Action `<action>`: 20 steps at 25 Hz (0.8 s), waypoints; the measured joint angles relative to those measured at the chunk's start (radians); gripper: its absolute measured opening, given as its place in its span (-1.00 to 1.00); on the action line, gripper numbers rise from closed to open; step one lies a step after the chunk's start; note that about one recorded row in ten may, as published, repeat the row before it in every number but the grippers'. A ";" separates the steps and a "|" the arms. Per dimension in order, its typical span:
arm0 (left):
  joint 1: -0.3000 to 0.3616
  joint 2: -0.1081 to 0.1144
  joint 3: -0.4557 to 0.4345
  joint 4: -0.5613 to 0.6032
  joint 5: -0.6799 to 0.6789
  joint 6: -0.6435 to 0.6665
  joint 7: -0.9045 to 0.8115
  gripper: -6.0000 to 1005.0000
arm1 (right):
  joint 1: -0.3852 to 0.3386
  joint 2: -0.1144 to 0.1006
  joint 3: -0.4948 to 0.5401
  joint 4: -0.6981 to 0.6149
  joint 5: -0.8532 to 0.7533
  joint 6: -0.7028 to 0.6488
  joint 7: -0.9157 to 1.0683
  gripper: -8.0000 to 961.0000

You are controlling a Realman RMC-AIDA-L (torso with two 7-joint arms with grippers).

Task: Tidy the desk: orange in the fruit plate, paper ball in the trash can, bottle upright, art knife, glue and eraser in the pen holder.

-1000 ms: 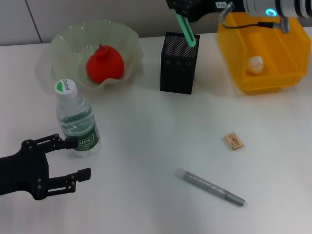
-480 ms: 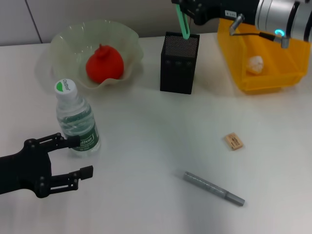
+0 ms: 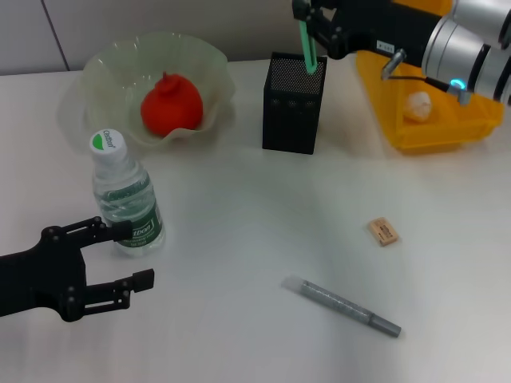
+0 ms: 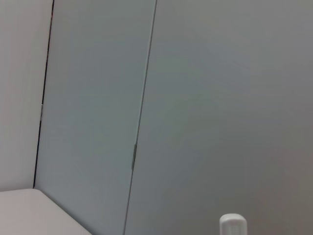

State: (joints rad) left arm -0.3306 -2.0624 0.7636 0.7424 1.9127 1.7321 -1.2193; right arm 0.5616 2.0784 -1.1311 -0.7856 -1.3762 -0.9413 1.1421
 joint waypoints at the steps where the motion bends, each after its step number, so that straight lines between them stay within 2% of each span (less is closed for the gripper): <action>1: 0.000 -0.001 0.000 0.000 0.000 -0.001 -0.001 0.60 | 0.003 0.000 0.000 0.011 0.002 -0.001 -0.006 -0.56; 10: 0.000 -0.001 0.002 -0.003 0.000 0.000 -0.002 0.60 | 0.063 -0.001 0.035 0.132 0.006 0.005 -0.029 -0.56; 14: 0.003 -0.001 0.000 -0.003 0.000 0.004 -0.002 0.60 | 0.065 -0.001 0.040 0.140 0.005 0.005 -0.030 -0.55; 20: 0.003 -0.001 0.001 -0.003 0.000 0.005 -0.002 0.60 | 0.060 -0.002 0.041 0.134 0.006 0.005 -0.030 -0.08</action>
State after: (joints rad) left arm -0.3275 -2.0632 0.7649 0.7393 1.9129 1.7367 -1.2211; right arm 0.6211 2.0769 -1.0906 -0.6515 -1.3706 -0.9368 1.1121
